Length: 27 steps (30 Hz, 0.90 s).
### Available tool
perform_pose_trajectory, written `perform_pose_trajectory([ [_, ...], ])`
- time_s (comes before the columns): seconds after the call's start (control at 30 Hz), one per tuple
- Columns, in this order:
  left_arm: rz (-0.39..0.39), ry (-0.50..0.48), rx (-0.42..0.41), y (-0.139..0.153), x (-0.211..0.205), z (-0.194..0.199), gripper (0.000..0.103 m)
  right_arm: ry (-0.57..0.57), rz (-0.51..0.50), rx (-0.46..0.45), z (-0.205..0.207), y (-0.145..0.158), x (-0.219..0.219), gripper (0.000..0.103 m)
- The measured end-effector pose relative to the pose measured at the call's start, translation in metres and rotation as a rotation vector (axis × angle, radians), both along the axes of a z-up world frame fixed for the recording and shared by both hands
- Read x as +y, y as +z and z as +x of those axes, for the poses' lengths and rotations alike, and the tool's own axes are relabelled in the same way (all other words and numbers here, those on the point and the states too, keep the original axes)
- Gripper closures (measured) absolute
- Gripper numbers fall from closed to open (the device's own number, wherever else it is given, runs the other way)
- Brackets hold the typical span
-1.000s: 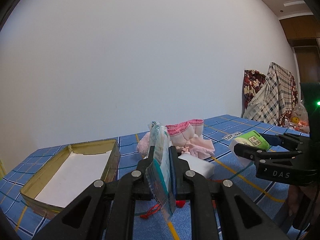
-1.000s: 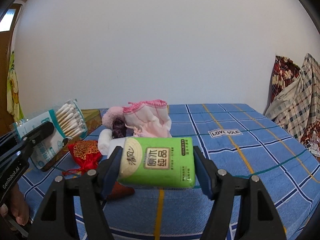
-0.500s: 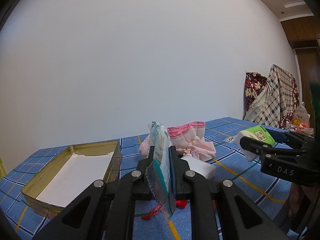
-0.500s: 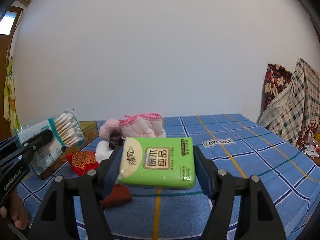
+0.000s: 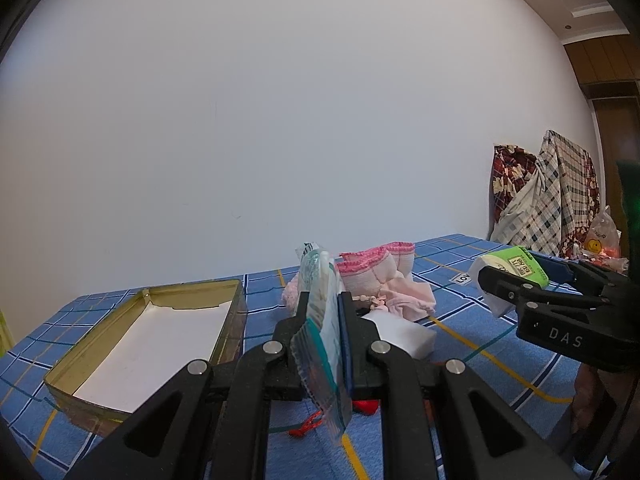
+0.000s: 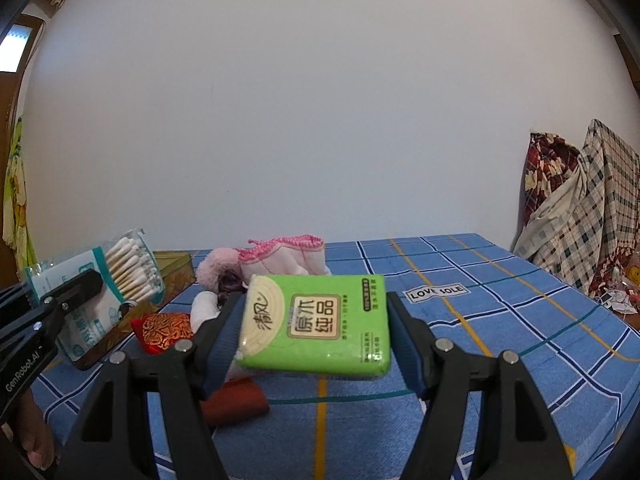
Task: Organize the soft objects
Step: 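Lift the green tissue pack and cotton-swab packet off the pile with both tools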
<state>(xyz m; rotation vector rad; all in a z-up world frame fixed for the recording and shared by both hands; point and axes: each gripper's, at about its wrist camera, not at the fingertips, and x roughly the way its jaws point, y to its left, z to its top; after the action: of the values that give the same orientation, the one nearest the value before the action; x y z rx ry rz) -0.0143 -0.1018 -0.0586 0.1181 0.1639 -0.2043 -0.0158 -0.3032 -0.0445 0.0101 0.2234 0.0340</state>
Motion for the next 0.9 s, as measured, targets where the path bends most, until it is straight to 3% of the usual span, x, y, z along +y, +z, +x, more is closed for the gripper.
perform_pose_trajectory([
  [0.9, 0.005, 0.021, -0.018, 0.0, 0.014, -0.005, 0.09, 0.078, -0.018, -0.002, -0.004, -0.002, 0.027, 0.033],
])
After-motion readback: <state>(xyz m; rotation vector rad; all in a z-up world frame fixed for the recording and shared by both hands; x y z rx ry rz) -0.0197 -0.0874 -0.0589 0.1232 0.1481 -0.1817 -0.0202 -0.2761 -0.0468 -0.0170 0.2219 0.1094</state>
